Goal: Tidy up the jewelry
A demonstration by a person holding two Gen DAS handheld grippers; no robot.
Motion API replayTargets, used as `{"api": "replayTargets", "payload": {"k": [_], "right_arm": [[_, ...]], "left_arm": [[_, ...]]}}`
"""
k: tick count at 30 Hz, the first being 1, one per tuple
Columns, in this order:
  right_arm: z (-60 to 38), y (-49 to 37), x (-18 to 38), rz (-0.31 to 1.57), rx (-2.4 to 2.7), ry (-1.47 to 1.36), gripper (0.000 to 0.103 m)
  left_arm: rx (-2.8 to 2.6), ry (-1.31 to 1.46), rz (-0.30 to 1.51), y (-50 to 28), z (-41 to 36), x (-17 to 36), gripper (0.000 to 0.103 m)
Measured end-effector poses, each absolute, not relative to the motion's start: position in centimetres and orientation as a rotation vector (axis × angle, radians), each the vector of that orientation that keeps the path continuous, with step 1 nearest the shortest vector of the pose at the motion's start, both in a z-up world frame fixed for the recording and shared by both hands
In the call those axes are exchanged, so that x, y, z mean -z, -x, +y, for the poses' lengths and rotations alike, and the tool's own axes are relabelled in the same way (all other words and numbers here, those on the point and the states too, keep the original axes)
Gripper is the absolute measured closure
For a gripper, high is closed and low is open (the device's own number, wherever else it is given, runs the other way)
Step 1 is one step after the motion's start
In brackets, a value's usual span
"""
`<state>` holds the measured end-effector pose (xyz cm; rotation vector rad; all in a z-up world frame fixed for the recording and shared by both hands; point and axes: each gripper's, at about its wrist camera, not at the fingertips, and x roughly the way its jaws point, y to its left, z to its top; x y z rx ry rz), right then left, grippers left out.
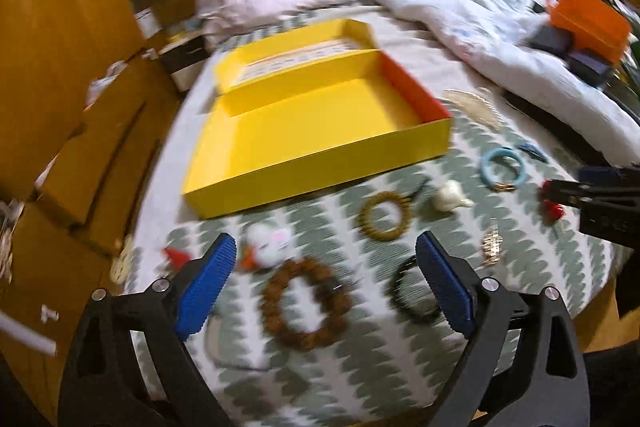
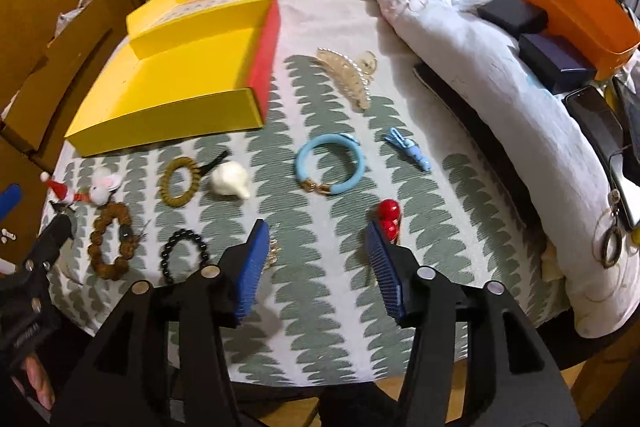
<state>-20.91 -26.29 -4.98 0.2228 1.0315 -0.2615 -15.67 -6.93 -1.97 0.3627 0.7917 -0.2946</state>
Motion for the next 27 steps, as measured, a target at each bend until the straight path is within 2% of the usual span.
{"api": "replayTargets", "payload": {"k": [10,27], "right_arm": [[-23.0,23.3,5.0,0.980,0.273,-0.225,0.040],[-20.6,23.9,4.9,0.957,0.274,-0.185,0.040]], "left_arm": [[0.215,-0.267,0.704,18.1,-1.8,0.0,0.008],[0.171,-0.224,0.632,19.5,0.8,-1.3,0.006]]}}
